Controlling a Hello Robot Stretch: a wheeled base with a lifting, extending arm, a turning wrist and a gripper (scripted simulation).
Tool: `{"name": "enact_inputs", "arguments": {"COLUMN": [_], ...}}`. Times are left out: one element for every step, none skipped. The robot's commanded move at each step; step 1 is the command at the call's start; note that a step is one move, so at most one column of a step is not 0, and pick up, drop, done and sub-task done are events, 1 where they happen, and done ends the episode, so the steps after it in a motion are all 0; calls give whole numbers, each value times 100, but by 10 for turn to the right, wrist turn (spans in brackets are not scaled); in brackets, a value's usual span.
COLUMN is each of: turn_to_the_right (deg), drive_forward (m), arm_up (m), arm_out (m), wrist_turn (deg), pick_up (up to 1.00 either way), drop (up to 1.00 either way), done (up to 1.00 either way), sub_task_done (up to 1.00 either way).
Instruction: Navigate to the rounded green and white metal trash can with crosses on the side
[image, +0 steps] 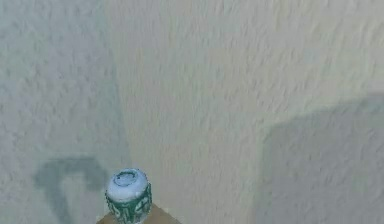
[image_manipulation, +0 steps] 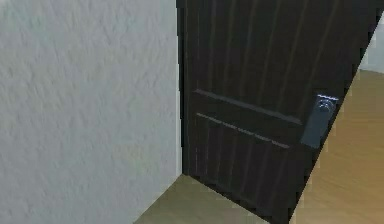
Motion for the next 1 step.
{"name": "enact_inputs", "arguments": {"turn_to_the_right": [0], "drive_forward": [20], "arm_up": [0], "arm_out": [0], "wrist_turn": [0], "pick_up": [0], "drop": [0], "done": [0], "sub_task_done": [0]}}
